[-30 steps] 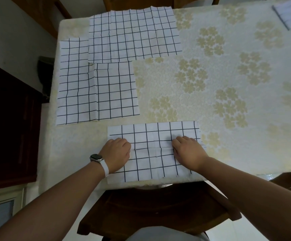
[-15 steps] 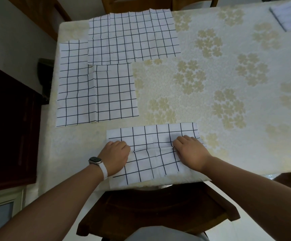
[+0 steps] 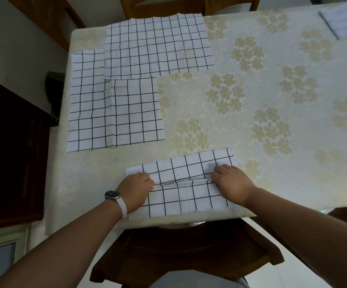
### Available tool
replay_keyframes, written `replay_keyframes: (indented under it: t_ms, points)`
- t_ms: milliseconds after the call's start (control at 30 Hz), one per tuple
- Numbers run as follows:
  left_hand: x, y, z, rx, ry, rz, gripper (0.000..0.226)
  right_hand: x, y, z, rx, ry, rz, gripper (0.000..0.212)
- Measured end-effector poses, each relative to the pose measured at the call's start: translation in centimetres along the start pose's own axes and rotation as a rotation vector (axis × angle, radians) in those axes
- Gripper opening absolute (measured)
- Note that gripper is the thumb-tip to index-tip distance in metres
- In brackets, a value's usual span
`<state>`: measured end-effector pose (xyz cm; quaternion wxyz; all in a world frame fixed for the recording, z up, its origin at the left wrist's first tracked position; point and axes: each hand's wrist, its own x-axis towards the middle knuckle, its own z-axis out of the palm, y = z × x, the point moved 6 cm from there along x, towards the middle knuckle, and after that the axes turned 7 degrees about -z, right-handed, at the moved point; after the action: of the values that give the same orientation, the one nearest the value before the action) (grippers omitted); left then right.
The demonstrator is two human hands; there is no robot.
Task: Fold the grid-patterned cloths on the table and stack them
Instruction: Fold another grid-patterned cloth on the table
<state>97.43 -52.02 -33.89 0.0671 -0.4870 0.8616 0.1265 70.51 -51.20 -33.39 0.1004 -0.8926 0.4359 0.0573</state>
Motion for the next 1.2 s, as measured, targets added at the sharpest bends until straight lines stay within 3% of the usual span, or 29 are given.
replay_keyframes:
  t_ms: [367,533,700,767,867,933,1200]
  points:
    - [-1.4,-0.2,-2.4,-0.042,0.113,-0.191,0.039,-0.8,0.1,-2.0,-0.016,0.077,0.019,0.038]
    - [-2.8,-0.1,-5.7,-0.044,0.234,-0.267,0.033,-1.4,0.1,-5.0,-0.008,0.193,0.017,0.033]
    - [-5.5,0.5,-8.9,-0.107,0.249,-0.249,0.018,-3.4,-1.3,-9.1,0.065,0.288,0.019,0.023]
    - [-6.8,0.7,-10.1,-0.184,0.191,-0.222,0.015,-4.5,-1.9,-10.5,0.109,0.277,0.021,0.021]
    - [-8.3,0.6,-11.3,-0.314,-0.001,-0.217,0.028,-5.6,-3.0,-12.1,0.161,0.184,0.021,0.017]
    - [-8.8,0.3,-12.2,-0.355,-0.067,-0.211,0.020,-6.0,-3.6,-12.9,0.217,0.109,0.055,0.018]
    - [-3.8,-2.6,-8.3,-0.293,-0.391,-0.299,0.003,-2.1,-1.5,-8.9,0.409,-0.187,0.240,0.028]
